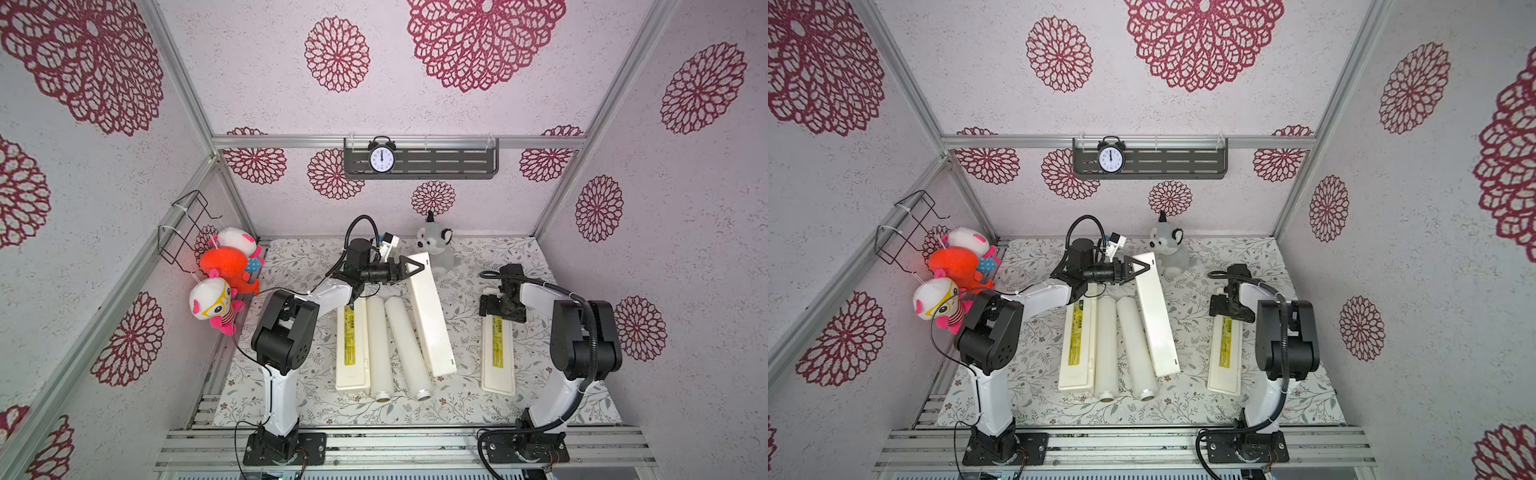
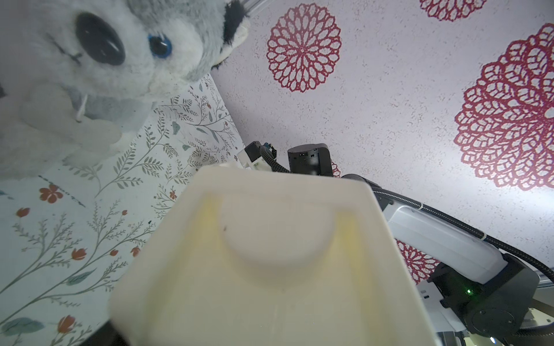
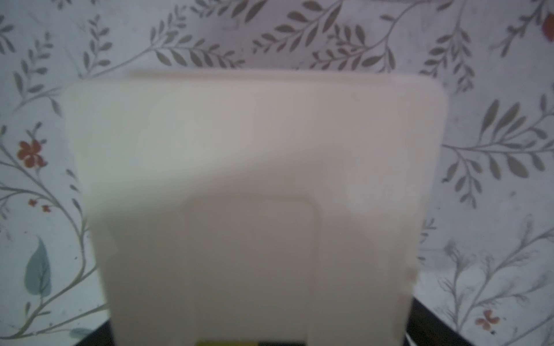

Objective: Put plastic wrap rolls into dispensers
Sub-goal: Place the lid at the center of the board.

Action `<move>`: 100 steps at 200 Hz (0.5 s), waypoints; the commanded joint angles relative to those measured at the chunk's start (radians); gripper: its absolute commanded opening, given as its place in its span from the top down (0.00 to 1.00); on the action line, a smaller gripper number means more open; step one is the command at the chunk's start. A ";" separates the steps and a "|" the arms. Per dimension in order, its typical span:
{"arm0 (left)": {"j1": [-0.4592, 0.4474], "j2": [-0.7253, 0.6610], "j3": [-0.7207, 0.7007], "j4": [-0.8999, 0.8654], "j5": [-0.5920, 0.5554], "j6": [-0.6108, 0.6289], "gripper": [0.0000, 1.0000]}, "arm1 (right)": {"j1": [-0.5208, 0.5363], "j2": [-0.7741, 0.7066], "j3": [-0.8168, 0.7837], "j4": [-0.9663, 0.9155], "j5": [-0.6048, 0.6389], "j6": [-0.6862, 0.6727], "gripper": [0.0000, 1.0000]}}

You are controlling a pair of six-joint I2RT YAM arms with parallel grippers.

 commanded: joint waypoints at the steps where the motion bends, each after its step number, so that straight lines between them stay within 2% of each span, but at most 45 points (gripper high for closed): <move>1: 0.005 -0.009 0.020 -0.005 0.018 0.010 0.24 | 0.002 -0.045 0.030 -0.036 0.047 -0.031 0.01; 57: 0.006 -0.011 0.022 -0.024 0.010 0.021 0.23 | 0.000 -0.137 0.043 -0.079 0.073 -0.040 0.01; 100: 0.002 0.014 0.072 -0.093 -0.011 0.031 0.24 | -0.006 -0.280 0.073 -0.128 -0.138 -0.064 0.05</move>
